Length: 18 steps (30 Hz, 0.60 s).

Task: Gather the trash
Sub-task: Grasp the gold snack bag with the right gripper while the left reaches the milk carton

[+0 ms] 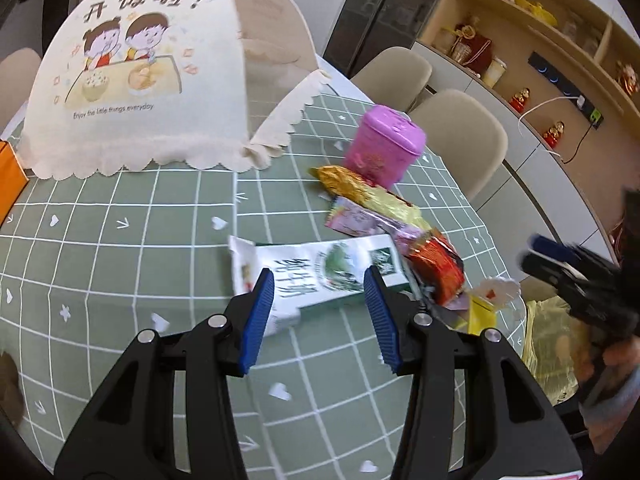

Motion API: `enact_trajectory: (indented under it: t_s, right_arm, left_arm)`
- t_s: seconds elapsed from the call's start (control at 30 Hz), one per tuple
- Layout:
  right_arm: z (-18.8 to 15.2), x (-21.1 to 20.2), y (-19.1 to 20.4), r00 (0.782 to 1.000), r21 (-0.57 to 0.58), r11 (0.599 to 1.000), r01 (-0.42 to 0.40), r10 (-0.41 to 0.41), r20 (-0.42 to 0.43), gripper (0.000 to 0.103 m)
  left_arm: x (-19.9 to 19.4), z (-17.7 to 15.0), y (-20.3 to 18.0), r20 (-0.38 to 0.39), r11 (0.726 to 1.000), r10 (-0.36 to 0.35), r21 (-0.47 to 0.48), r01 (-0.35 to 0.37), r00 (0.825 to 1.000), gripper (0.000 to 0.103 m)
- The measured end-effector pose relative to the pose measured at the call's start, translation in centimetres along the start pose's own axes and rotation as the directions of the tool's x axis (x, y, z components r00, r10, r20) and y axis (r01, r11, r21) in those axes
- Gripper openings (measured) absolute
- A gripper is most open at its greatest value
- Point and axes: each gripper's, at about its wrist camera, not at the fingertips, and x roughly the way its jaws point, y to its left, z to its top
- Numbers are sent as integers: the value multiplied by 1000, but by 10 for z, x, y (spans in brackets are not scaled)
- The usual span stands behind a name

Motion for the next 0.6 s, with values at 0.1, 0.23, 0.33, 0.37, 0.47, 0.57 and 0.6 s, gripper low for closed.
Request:
enact_trajectory:
  t_s: [0.1, 0.23, 0.33, 0.37, 0.47, 0.57, 0.6]
  right_arm:
    - [32, 41, 15, 994, -50, 994, -97, 95, -47, 58]
    - [61, 95, 25, 988, -87, 991, -99, 87, -128, 55]
    - [77, 138, 27, 979, -86, 993, -82, 64, -195, 54]
    - [80, 146, 27, 976, -83, 993, -82, 64, -207, 54]
    - [85, 171, 29, 954, -70, 991, -114, 89, -285, 50]
    - [84, 175, 36, 942, -97, 984, -147, 109, -319, 36]
    - [83, 173, 39, 941, -106, 983, -150, 109, -320, 28]
  left_arm:
    - [2, 3, 13, -17, 1000, -19, 2, 19, 1000, 44]
    - [2, 3, 29, -38, 999, -51, 3, 51, 998, 44]
    - [3, 2, 39, -57, 998, -56, 11, 57, 997, 44]
    - [2, 1, 43, -63, 998, -58, 16, 59, 996, 44]
    - [1, 1, 52, -74, 998, -61, 23, 63, 995, 44]
    - [3, 5, 60, -80, 997, -70, 27, 72, 994, 44]
    - [4, 7, 61, -80, 997, -72, 29, 75, 994, 44]
